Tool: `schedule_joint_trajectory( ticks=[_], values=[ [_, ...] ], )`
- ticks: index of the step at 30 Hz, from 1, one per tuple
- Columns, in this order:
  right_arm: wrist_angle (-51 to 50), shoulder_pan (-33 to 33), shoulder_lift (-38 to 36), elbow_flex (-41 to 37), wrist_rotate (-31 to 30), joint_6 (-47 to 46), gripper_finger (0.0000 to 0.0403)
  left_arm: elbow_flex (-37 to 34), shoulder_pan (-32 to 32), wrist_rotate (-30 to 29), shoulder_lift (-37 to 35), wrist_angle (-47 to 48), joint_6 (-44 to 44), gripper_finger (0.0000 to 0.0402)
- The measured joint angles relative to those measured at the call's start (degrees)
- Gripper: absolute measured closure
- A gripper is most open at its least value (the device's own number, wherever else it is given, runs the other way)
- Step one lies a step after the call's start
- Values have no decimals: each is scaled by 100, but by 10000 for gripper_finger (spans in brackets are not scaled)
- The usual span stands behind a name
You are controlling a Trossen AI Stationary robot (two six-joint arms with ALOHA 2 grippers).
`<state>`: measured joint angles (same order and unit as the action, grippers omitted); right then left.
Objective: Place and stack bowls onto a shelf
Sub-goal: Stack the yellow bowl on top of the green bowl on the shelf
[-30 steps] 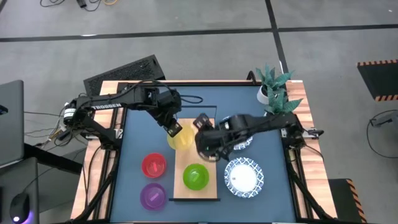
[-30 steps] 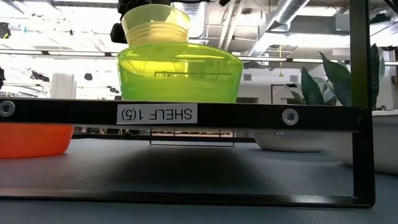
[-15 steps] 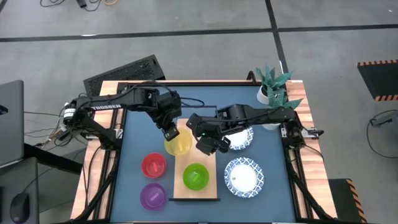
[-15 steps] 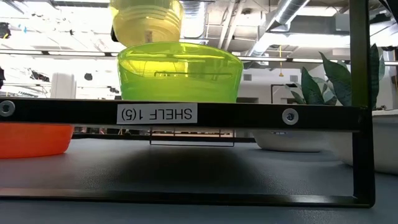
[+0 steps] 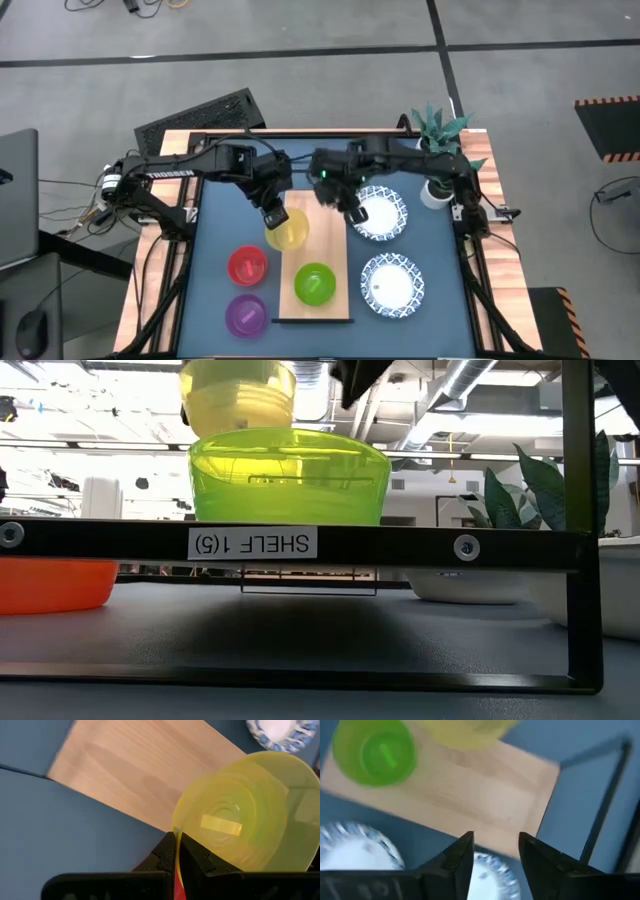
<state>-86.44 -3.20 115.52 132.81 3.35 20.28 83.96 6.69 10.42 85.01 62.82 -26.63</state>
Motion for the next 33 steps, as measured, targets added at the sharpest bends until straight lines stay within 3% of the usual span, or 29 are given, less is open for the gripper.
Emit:
schedule_joint_trajectory(
  ticks=[7,17,23,28,33],
  values=[
    [-280,-193,-11,0,150,-1886,248,0,-32,-572,-2,-366,-456,401],
    [-333,-500,-356,-6,-103,-2643,251,0,-32,-1674,-72,-593,-718,401],
    [-348,-730,-1320,-376,-707,-3178,251,0,-26,-2250,-255,-1087,-766,401],
    [350,-694,-2294,-1237,-2271,-4502,251,0,-32,-3101,-272,-1638,-903,401],
    [1720,-428,-2528,-2027,-2305,-5183,251,0,-39,-3531,-249,-2225,-864,401]
  ],
)
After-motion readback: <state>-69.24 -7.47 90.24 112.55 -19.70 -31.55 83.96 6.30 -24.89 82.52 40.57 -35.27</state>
